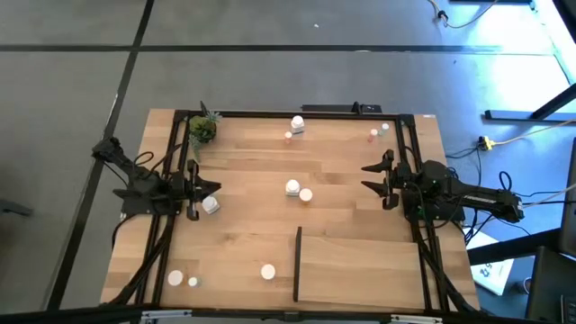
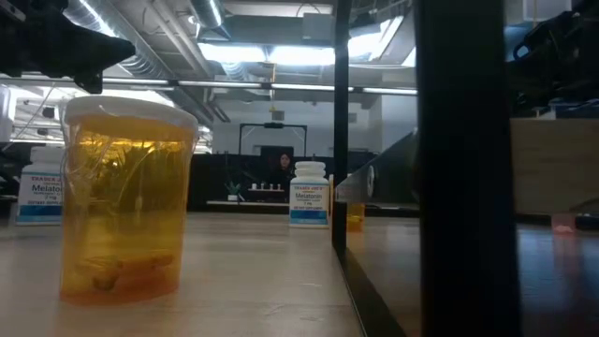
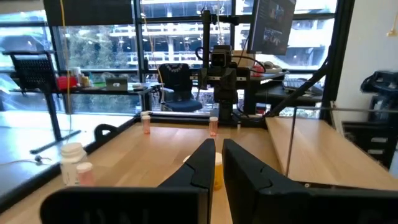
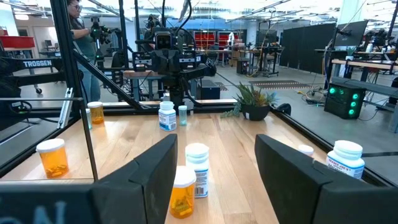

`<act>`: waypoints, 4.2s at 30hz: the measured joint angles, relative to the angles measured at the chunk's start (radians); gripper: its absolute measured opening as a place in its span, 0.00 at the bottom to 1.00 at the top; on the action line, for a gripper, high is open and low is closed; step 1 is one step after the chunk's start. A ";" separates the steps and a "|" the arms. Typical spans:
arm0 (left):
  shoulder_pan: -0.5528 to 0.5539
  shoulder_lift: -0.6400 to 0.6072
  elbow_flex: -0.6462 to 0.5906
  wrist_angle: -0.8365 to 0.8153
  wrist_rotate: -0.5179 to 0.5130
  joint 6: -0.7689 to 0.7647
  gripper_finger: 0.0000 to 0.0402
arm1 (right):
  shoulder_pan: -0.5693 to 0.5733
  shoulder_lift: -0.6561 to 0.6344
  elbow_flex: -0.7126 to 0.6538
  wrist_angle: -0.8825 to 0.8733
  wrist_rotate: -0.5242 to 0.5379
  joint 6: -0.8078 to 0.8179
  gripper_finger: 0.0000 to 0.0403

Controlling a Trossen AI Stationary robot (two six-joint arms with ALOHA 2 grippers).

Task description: Pick and place medicine bottles onto shelf by color

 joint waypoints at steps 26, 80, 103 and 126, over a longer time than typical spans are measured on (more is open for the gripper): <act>0.000 0.473 0.788 -0.426 -0.340 0.164 0.06 | 0.000 0.000 0.000 0.001 0.000 -0.062 0.54; 0.443 0.991 1.174 -1.433 0.488 -1.048 0.06 | 0.001 0.212 0.241 -0.127 -0.192 -0.091 0.54; 0.443 1.061 1.173 -1.504 0.529 -1.162 0.06 | 0.001 0.476 0.325 -0.183 -0.192 -0.017 0.54; 0.443 1.070 1.173 -1.506 0.592 -1.215 0.06 | 0.001 0.475 0.325 -0.180 -0.192 -0.021 0.54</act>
